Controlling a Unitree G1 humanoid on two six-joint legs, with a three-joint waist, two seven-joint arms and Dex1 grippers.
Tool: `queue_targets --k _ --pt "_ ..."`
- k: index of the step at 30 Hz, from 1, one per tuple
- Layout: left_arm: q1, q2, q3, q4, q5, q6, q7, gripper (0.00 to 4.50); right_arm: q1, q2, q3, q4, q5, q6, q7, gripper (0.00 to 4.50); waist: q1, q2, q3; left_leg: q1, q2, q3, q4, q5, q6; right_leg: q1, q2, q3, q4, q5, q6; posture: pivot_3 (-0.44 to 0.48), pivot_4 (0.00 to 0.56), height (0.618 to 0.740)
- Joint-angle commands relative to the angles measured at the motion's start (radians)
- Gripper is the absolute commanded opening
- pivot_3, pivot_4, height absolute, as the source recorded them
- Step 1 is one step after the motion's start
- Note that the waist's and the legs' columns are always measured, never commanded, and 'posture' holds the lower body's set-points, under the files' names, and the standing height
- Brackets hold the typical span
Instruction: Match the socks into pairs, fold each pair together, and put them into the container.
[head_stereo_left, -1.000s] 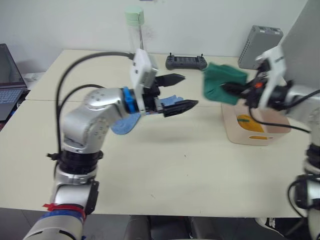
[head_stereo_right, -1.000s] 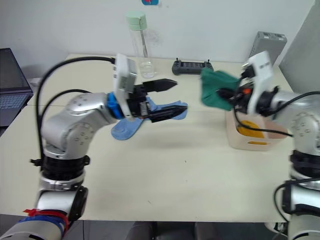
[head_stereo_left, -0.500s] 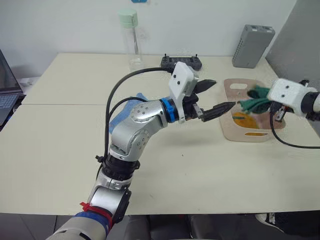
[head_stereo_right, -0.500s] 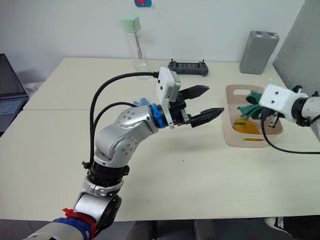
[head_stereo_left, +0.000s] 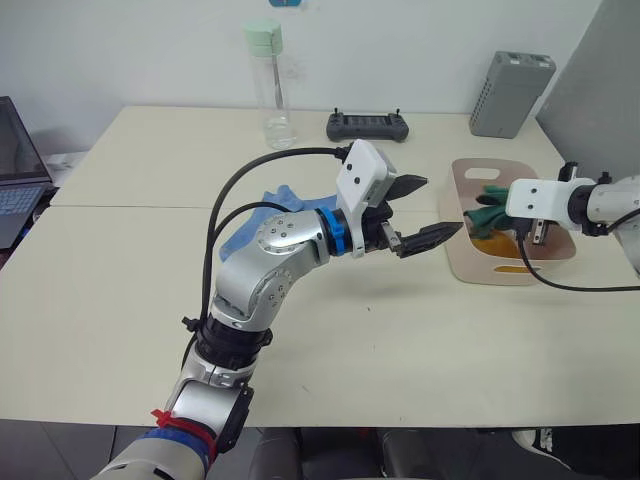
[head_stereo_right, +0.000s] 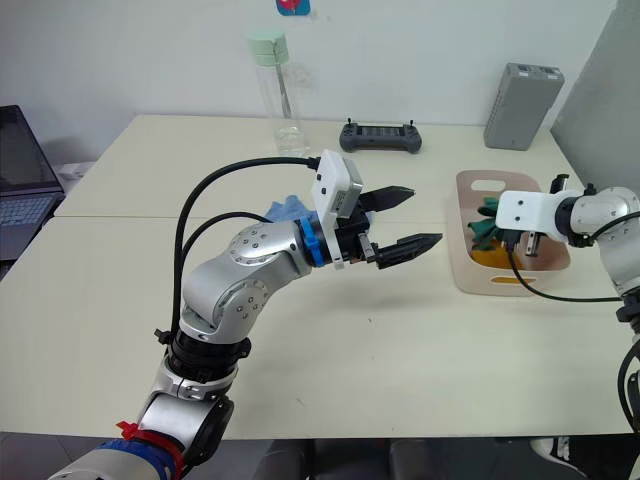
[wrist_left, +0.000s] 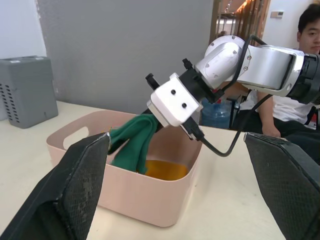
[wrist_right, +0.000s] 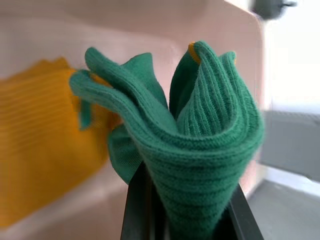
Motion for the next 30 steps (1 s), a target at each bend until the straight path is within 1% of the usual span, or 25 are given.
queue_targets --k 1,2,4,5,10,14,15,18,20,22,25,30 --pt "-0.017 -0.008 0.006 -0.038 -0.005 -0.010 0.002 4.48 0.004 -0.019 -0.004 -0.010 -0.008 -0.030 0.066 0.00 0.001 0.000 0.000 0.000 0.000 0.000 0.000 0.000 0.000 0.000 0.000 0.000 0.000 0.000 0.000 0.000 0.150 0.740" --pt "-0.018 -0.005 0.007 -0.036 -0.003 -0.011 0.000 4.48 0.003 -0.019 -0.004 -0.009 -0.007 -0.037 0.086 0.00 0.001 0.000 0.000 0.000 0.000 0.000 0.000 0.000 0.000 0.000 0.000 0.000 0.000 0.000 0.000 0.000 0.150 0.740" --pt "-0.019 0.002 0.009 -0.030 0.001 -0.017 -0.006 4.50 -0.003 -0.016 -0.007 -0.004 0.006 -0.039 0.128 0.67 0.001 0.000 0.000 0.000 0.000 0.000 0.001 0.000 0.000 0.000 0.000 0.000 0.000 0.000 0.000 0.000 0.150 0.740" --pt "-0.021 0.006 0.011 -0.027 0.004 -0.021 -0.008 4.50 -0.007 -0.019 -0.007 -0.003 0.011 -0.040 0.151 0.90 0.000 0.000 0.000 0.000 0.000 0.000 0.001 0.000 0.000 0.000 0.000 0.000 0.000 0.000 0.000 0.000 0.150 0.740" --pt "-0.023 0.016 0.021 -0.013 0.006 -0.033 -0.017 4.50 -0.060 -0.035 -0.024 0.011 0.025 -0.065 0.241 2.62 -0.002 0.001 0.000 0.000 -0.001 0.000 0.002 0.000 0.000 0.001 0.000 0.000 0.000 0.001 0.001 0.000 0.150 0.740" --pt "-0.009 0.019 0.013 -0.009 0.013 -0.048 -0.025 4.50 -0.115 -0.069 -0.033 0.008 0.062 -0.055 0.376 4.11 -0.001 0.001 0.001 0.000 -0.001 0.000 0.002 0.000 0.000 0.001 0.000 0.000 0.000 0.001 0.001 0.000 0.150 0.740" --pt "-0.009 0.018 0.013 -0.007 0.015 -0.051 -0.026 4.50 -0.136 -0.080 -0.034 0.009 0.070 -0.052 0.411 4.41 -0.001 0.001 0.001 0.000 -0.001 -0.001 0.002 0.000 0.000 0.001 0.000 0.000 0.000 0.001 0.001 0.000 0.150 0.740" --pt "-0.010 0.015 0.012 -0.001 0.019 -0.058 -0.030 4.50 -0.216 -0.118 -0.026 0.032 0.059 -0.055 0.509 4.47 -0.001 0.002 0.001 0.000 -0.001 0.000 0.002 0.000 0.000 0.001 -0.001 0.000 0.000 0.001 0.001 0.000 0.150 0.740" --pt "-0.012 0.012 0.013 0.004 0.018 -0.063 -0.034 4.50 -0.298 -0.115 -0.017 0.085 0.027 -0.079 0.515 4.47 -0.001 0.003 0.002 0.000 -0.002 0.000 0.002 0.000 0.000 0.001 -0.002 0.000 0.000 0.001 0.001 0.000 0.150 0.740" --pt "-0.013 0.009 0.012 0.009 0.015 -0.068 -0.040 4.50 -0.350 -0.086 -0.017 0.137 0.021 -0.090 0.499 4.47 -0.004 0.004 0.002 0.000 -0.002 0.000 0.002 0.000 0.000 0.001 -0.002 0.001 0.000 0.001 0.002 0.000 0.150 0.740" --pt "-0.021 0.005 0.005 0.014 0.011 -0.067 -0.057 4.50 -0.366 -0.046 -0.017 0.206 0.013 -0.115 0.446 3.88 -0.005 0.004 0.002 0.001 -0.002 -0.001 0.002 0.000 0.000 0.002 -0.002 0.000 0.000 0.001 0.002 0.000 0.150 0.740" --pt "-0.020 0.011 0.009 -0.001 0.008 -0.060 -0.071 4.50 -0.344 -0.009 -0.016 0.270 0.003 -0.148 0.411 2.13 -0.001 0.005 0.003 0.001 -0.003 -0.001 0.002 0.000 0.000 0.002 -0.003 0.000 0.000 0.001 0.002 0.000 0.150 0.740"
